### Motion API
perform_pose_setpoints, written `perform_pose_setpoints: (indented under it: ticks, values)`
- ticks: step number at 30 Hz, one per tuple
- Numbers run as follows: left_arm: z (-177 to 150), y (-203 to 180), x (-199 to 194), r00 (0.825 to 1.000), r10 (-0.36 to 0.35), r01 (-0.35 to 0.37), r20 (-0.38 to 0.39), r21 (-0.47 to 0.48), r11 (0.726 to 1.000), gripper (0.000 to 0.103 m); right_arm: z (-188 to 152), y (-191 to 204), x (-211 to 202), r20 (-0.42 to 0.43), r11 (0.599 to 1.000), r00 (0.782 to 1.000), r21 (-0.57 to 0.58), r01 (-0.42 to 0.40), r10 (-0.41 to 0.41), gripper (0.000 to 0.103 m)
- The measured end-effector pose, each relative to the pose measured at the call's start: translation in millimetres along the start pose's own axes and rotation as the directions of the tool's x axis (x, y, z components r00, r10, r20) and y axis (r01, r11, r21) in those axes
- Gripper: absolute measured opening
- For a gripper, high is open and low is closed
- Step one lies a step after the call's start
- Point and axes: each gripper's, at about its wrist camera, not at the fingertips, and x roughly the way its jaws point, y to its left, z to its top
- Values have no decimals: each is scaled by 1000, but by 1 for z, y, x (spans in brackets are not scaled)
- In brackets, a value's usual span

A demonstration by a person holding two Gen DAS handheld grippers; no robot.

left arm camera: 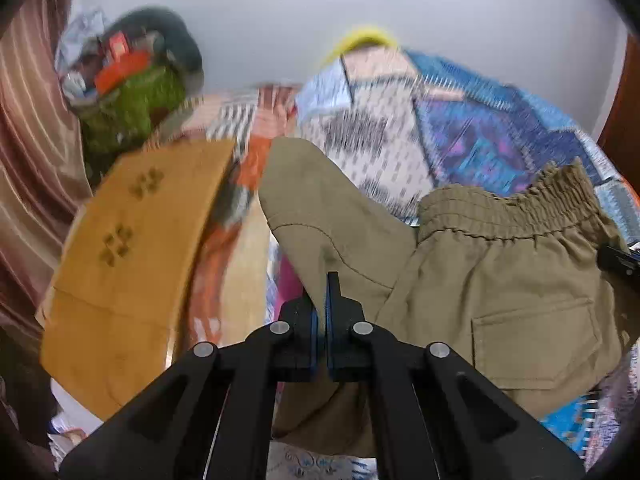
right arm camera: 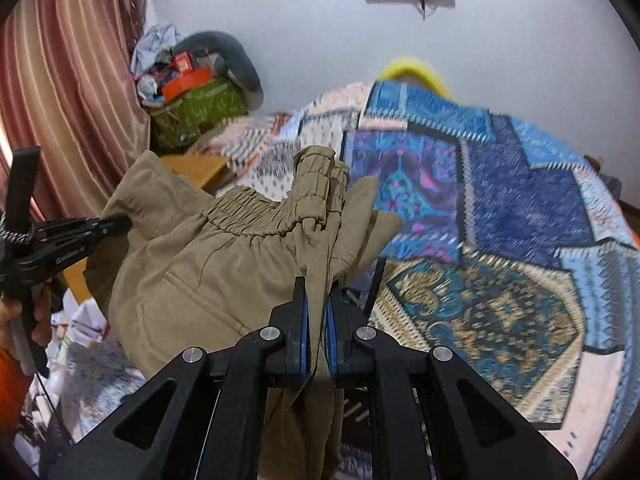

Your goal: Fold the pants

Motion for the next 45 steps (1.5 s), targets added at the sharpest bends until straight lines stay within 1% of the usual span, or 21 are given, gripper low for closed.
perform_pose_setpoints:
  ticks: [2, 4, 6, 7, 10, 11, 13, 14, 16, 18, 19, 21, 25, 29, 31, 32, 33, 35, 38, 40, 45]
  values:
    - [-10, 3, 24, 998, -3, 2, -60, -9, 1000, 4, -8, 0, 13, -46, 1000, 999, 0, -2, 2, 7]
    - [-22, 5, 44, 993, 24, -25, -116, -11, 1000, 5, -16, 0, 21, -81, 1000, 997, -4, -1, 1, 8]
    - [-31, 8, 52, 989, 35, -38, -142, -17, 999, 12, -25, 1, 22, -92, 1000, 996, -26, 17, -20, 11]
    - [-35, 10, 53, 988, 35, -40, -150, -27, 999, 13, -26, 0, 22, -96, 1000, 995, -25, 18, -21, 14]
    - [-37, 15, 46, 986, 21, -29, -163, -43, 999, 14, -27, -4, 15, -117, 1000, 993, 4, 18, -18, 18]
    - [-38, 16, 42, 985, 24, -31, -171, -38, 999, 14, -27, -4, 12, -121, 1000, 992, 7, 26, -25, 23]
    - [-39, 14, 32, 982, 35, -39, -186, -18, 999, 16, -26, -4, 8, -136, 998, 989, 4, 58, -57, 39]
    - [-39, 14, 27, 981, 39, -41, -190, -7, 999, 17, -26, -3, 4, -148, 997, 986, -2, 82, -82, 53]
    - [-39, 12, 10, 982, 31, -30, -188, 9, 1000, 19, -26, 2, -11, -135, 995, 986, -19, 95, -97, 55]
    - [-39, 7, -11, 985, 19, -17, -170, 14, 1000, 29, -23, 5, -21, -123, 995, 988, -31, 92, -95, 55]
    - [-38, 5, -27, 989, 14, -12, -147, 13, 1000, 32, -22, 9, -34, -108, 995, 990, -35, 91, -94, 55]
    - [-36, 1, -57, 995, 2, 0, -101, 12, 1000, 44, -19, 14, -50, -81, 995, 993, -38, 88, -91, 55]
    - [-35, -10, -130, 1000, -21, 21, 5, 24, 999, 47, -11, 30, -98, -1, 996, 997, -49, 79, -79, 55]
    - [-35, -22, -201, 994, -36, 31, 108, 49, 998, 48, -6, 49, -152, 98, 996, 993, -55, 67, -61, 55]
    - [-41, -29, -245, 982, -63, 52, 180, 63, 997, 58, -4, 59, -176, 140, 996, 989, -66, 66, -56, 55]
    - [-44, -31, -260, 975, -73, 61, 208, 66, 996, 67, -5, 66, -194, 170, 995, 984, -77, 60, -47, 55]
    - [-48, -34, -280, 964, -82, 66, 251, 71, 995, 69, -5, 69, -203, 188, 995, 981, -83, 58, -42, 55]
    - [-59, -39, -318, 941, -91, 67, 326, 84, 994, 70, -9, 81, -231, 239, 994, 971, -99, 52, -27, 55]
    - [-76, -43, -366, 907, -110, 84, 407, 81, 993, 70, -15, 95, -267, 302, 992, 953, -119, 42, -4, 55]
    - [-88, -44, -394, 883, -132, 109, 451, 76, 991, 70, -22, 104, -290, 352, 991, 936, -126, 38, 9, 55]
    - [-120, -50, -447, 825, -138, 115, 548, 77, 990, 70, -44, 124, -339, 461, 989, 887, -145, 33, 39, 55]
